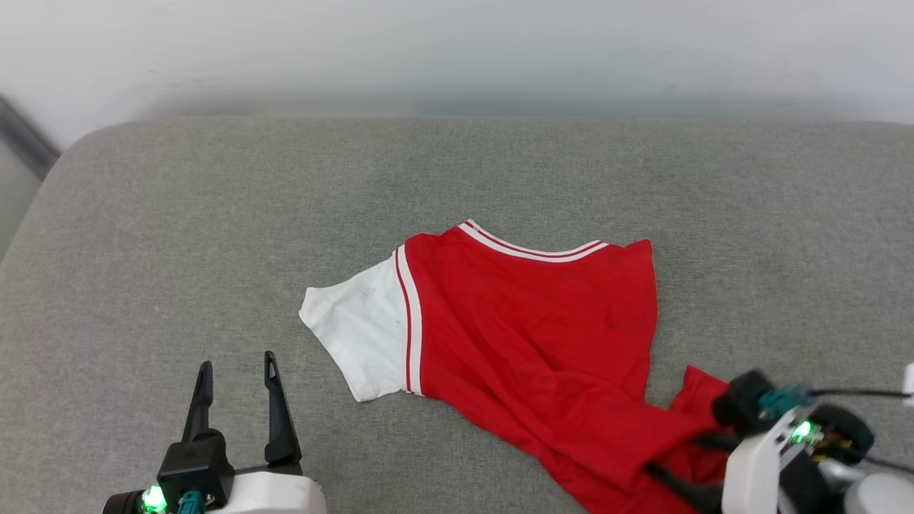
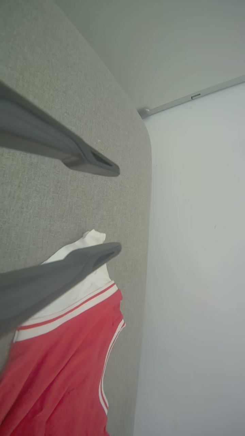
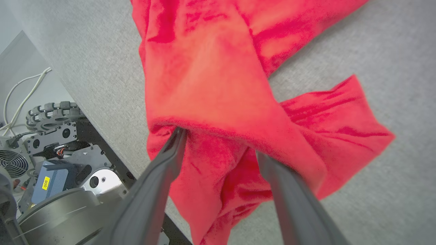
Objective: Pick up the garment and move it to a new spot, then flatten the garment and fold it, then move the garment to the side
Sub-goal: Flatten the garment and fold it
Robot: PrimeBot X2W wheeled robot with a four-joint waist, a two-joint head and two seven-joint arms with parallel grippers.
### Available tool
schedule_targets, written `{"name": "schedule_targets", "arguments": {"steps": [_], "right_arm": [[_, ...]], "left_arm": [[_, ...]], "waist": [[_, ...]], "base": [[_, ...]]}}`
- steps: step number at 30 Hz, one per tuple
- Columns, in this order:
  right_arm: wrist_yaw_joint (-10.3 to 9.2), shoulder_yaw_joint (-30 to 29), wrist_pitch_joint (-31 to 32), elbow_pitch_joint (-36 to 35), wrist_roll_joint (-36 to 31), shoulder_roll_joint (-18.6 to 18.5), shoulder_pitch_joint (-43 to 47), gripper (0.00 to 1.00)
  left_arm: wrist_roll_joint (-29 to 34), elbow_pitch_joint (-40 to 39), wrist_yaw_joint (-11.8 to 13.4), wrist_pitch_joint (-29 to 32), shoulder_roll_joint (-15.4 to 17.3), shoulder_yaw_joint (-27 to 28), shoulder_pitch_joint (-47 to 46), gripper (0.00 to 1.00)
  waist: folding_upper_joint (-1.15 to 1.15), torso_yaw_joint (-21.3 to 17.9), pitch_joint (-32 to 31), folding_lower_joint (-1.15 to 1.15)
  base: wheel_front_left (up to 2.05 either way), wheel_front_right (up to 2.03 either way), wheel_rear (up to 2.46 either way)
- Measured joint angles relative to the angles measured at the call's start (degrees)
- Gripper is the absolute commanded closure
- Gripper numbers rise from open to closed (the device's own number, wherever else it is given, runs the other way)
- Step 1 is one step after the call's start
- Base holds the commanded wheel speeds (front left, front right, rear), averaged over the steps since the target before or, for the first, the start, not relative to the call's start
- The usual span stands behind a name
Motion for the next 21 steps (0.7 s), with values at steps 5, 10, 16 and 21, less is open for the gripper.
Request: {"name": "schedule_targets", "arguments": {"steps": [5, 10, 16, 21], "right_arm": [[0.00, -10.3, 0.4, -8.1, -4.3, -1.3, -0.9, 0.00], [0.01, -15.5, 4.0, -14.6, -7.8, -2.7, -8.2, 0.00], [0.01, -13.7, 11.1, -13.2, -6.4, -4.6, -20.1, 0.00], [0.01, -7.9, 20.4, -5.4, -2.7, -6.3, -29.7, 0.00]], "left_arm": [[0.0, 0.2, 0.0, 0.0, -0.1, -0.3, 0.2, 0.00], [0.0, 0.1, 0.0, 0.0, -0.1, -0.7, -0.1, 0.00], [0.0, -0.2, -0.1, 0.0, -0.1, -1.8, -1.8, 0.00], [-0.7, -0.4, 0.1, 0.0, -0.1, -2.8, -3.5, 0.00]], "waist": [[0.00, -0.1, -0.3, 0.00], [0.00, 0.2, 0.7, 0.00], [0.00, 1.5, 2.8, 0.00], [0.00, 2.8, 5.7, 0.00]], "base": [[0.00, 0.00, 0.00], [0.00, 0.00, 0.00], [0.00, 0.00, 0.00], [0.00, 0.00, 0.00]]}}
